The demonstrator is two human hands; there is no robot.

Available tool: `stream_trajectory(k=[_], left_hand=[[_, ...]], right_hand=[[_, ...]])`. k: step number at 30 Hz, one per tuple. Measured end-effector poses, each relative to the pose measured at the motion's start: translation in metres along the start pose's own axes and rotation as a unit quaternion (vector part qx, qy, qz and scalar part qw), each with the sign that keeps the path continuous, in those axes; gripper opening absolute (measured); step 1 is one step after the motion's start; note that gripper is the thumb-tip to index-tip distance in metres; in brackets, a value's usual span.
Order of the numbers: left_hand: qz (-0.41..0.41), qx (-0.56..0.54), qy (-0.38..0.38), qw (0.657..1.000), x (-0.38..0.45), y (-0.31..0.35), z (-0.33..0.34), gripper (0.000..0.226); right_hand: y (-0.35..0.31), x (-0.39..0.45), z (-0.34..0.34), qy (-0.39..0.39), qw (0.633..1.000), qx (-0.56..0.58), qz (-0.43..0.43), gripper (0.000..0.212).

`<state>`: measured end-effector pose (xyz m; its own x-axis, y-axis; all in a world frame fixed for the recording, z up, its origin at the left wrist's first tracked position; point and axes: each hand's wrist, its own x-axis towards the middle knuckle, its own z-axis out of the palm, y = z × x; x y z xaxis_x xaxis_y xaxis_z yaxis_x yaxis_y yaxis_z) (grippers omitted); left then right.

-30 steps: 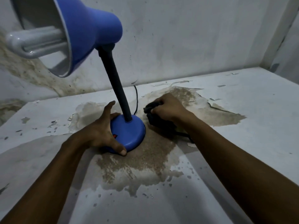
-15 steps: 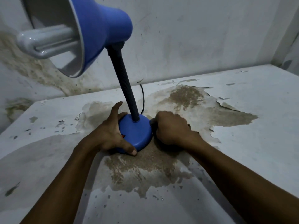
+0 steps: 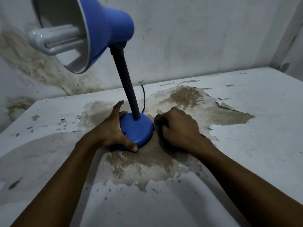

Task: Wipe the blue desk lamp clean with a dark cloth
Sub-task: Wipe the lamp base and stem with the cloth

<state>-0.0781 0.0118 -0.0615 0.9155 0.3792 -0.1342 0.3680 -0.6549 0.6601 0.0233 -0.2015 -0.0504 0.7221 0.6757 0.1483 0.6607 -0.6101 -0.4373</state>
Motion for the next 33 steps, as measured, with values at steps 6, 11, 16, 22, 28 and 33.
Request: stream_trajectory(k=[6,11,16,22,28,33], left_hand=[[-0.008,0.0,-0.028,1.0,-0.001,-0.003,-0.004,0.164],[-0.016,0.029,-0.091,0.995,0.003,-0.004,-0.017,0.164],[-0.009,0.051,-0.092,0.994,0.005,-0.009,-0.019,0.162],[-0.008,0.029,-0.073,0.997,0.003,-0.01,-0.015,0.159],[0.006,0.012,-0.051,0.999,-0.001,-0.011,-0.012,0.157],[0.004,0.012,-0.039,0.999,-0.003,-0.008,-0.008,0.154]], right_hand=[[-0.045,-0.023,0.026,-0.03,0.983,-0.177,-0.045,0.028],[-0.062,-0.041,0.037,-0.052,0.976,-0.193,-0.091,0.021],[-0.036,-0.042,0.023,-0.072,0.979,0.019,-0.19,0.017],[-0.023,-0.04,0.023,0.047,0.997,-0.017,-0.053,0.018],[-0.039,-0.04,0.025,-0.05,0.98,0.117,-0.152,0.009],[-0.02,-0.002,0.011,0.116,0.964,0.238,0.008,0.018]])
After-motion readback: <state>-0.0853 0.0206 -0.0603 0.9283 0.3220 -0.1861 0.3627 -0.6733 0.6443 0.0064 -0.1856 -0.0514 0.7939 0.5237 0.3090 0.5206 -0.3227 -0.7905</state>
